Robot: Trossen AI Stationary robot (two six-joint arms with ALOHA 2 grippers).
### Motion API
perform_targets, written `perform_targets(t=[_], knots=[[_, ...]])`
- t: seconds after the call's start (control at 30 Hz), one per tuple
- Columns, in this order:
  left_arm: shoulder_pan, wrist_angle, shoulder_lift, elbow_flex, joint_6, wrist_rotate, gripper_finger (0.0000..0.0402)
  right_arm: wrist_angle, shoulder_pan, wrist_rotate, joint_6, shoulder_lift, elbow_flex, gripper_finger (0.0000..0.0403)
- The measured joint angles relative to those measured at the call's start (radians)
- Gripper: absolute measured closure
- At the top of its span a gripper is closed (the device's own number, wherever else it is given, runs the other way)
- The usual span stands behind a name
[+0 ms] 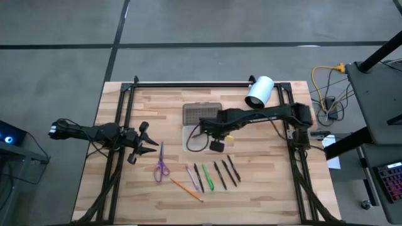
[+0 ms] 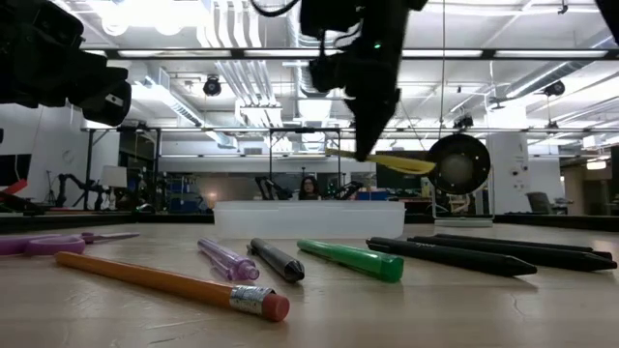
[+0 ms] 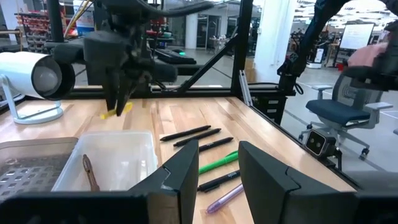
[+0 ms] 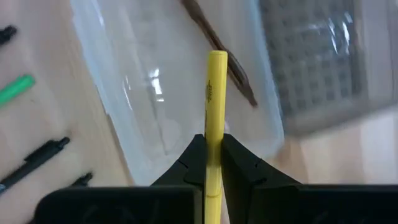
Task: Pick & place school supplies into a supply box
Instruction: Put the yellow pen into the supply box
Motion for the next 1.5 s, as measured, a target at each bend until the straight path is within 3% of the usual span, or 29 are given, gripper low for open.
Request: perform_targets(t=[0.27, 0.63, 0.93, 1.5], knots=[[0.0, 0.0, 0.0, 0.0, 0.0, 0.0, 0.0303, -0.006, 0.0, 0.0, -0.268, 0.201, 0.23, 0.0389], [0.0, 0.0, 0.004, 0.0, 0.0, 0.0, 0.0303, -0.108, 0.0, -0.002, -0.415, 0.39, 0.47, 0.0389], [0.0, 0.0, 0.009, 0.0, 0.0, 0.0, 0.0303, -0.116, 0.0, -0.003, -0.509, 0.434, 0.475, 0.0388], [0.0, 0.0, 0.009, 0.0, 0.0, 0.0, 0.0303, -0.108, -0.024, -0.002, -0.453, 0.434, 0.429, 0.0382]])
